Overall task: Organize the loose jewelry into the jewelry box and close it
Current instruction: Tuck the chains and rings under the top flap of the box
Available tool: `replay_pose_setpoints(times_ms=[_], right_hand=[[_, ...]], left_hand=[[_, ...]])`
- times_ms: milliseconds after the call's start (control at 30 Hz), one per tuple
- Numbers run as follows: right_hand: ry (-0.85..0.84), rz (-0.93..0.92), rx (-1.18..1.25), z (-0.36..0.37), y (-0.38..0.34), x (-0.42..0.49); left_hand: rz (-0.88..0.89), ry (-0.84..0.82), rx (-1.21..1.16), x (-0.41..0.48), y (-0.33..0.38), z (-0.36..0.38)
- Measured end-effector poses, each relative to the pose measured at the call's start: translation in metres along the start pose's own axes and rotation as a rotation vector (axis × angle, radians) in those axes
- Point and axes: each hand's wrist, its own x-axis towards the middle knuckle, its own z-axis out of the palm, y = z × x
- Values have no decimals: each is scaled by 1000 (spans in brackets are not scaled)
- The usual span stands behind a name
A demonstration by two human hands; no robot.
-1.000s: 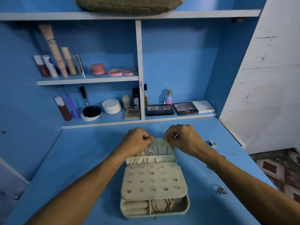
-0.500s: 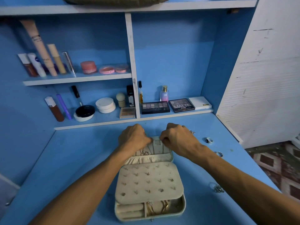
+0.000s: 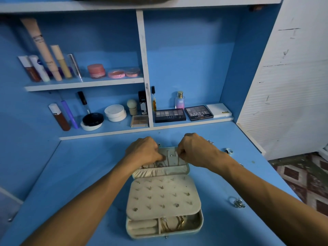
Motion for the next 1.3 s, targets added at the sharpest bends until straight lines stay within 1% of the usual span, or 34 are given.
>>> replay_pose_setpoints(times_ms=[167, 267, 333, 400, 467, 600, 700, 867, 1033, 1133, 1300], right_hand=[[-62, 91, 96, -3, -3, -1], [-118, 121, 239, -10, -7, -2], [-114, 140, 312, -14, -9, -2], [-83, 134, 329, -13, -10, -2], [-43, 116, 305, -9, -10, -3], [-20, 46, 181, -5, -10, -8], [68, 19, 91, -5, -11, -12], [15, -32, -55, -6, -6, -19], [88, -75, -147, 0, -6, -19], [91, -79, -157, 1, -3, -19], [34, -81, -97, -2, -2, -23]], left_hand=[[133, 19, 76, -16, -2, 3], [192, 19, 119, -21, -1, 3], [222, 19, 147, -23, -1, 2], [254, 13, 165, -25, 0, 1], [278, -1, 149, -26, 0, 0], [292, -20, 104, -29, -3, -3], [320, -36, 55, -30, -4, -3], [354, -71, 85, -33, -2, -2], [391, -144, 23, -31, 1, -4], [388, -147, -11, -32, -1, -6], [391, -150, -32, -32, -4, -4]])
